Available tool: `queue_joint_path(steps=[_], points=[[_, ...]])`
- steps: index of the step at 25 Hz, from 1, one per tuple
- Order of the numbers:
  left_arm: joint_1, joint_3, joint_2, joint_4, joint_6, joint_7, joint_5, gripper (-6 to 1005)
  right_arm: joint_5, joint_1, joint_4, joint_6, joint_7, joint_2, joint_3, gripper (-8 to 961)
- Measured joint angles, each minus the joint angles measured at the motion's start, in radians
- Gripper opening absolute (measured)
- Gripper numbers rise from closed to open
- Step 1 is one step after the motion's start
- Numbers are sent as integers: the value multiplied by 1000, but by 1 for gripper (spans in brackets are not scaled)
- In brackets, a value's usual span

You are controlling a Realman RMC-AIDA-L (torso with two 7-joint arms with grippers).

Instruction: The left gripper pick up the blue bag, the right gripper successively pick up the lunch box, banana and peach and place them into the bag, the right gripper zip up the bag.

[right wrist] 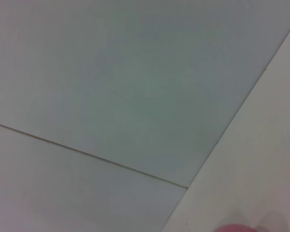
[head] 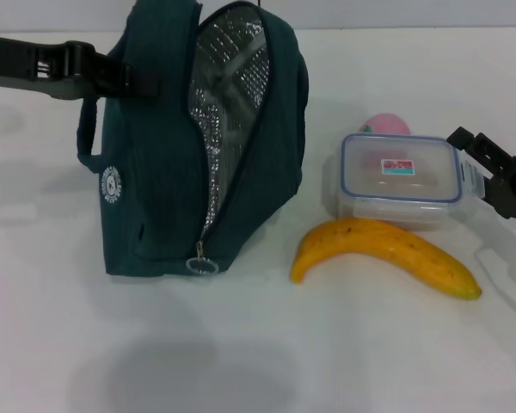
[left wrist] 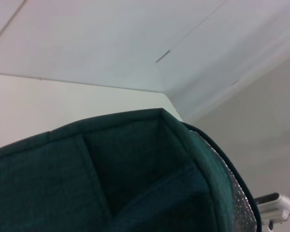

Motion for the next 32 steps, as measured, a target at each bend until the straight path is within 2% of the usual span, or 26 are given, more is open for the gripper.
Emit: queue_joint_path(steps=[9, 22, 27, 30, 32], points=[[0, 72, -6, -22, 7, -4, 3, 39, -4, 6, 0, 1, 26, 0, 0, 869], [0, 79, -8, -29, 8, -1, 2, 39, -7, 10, -1, -12, 28, -3, -29, 853], [0, 79, -8, -29, 15, 0, 2, 39, -7, 13, -2, -6, 28, -3, -34, 679], [0, 79, -8, -29, 16, 0, 2, 39, -7, 13, -2, -5, 28, -2, -35, 423], [-1, 79, -8, -29, 17, 1, 2, 39, -7, 13, -2, -5, 28, -2, -36, 343]])
